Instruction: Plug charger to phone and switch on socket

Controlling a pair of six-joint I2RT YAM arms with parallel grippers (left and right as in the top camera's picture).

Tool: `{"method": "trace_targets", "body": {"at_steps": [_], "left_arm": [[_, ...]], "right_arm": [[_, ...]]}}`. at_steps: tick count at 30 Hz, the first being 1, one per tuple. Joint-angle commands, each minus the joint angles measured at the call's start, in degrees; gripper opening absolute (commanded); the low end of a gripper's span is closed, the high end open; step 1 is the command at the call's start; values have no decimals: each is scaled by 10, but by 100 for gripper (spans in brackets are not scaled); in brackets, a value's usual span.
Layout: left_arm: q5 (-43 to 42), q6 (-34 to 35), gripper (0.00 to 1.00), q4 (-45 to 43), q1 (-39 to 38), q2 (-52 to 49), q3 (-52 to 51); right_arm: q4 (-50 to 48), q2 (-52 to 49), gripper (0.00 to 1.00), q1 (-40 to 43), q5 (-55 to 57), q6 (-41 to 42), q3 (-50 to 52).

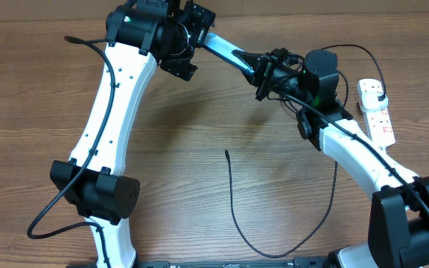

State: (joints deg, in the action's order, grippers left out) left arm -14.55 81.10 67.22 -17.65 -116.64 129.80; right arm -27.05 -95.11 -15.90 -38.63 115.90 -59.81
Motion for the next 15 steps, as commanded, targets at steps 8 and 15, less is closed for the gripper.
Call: {"method": "trace_targets", "body": {"at_steps": [8,15], "left_arm": [[-21,12,100,-2,-7,4,8],[-17,12,100,-9,-18,3,8]], "right_arm": [[-48,5,4,-3,-71,59,-9],[-59,5,4,-3,-87,74,-9]]}}
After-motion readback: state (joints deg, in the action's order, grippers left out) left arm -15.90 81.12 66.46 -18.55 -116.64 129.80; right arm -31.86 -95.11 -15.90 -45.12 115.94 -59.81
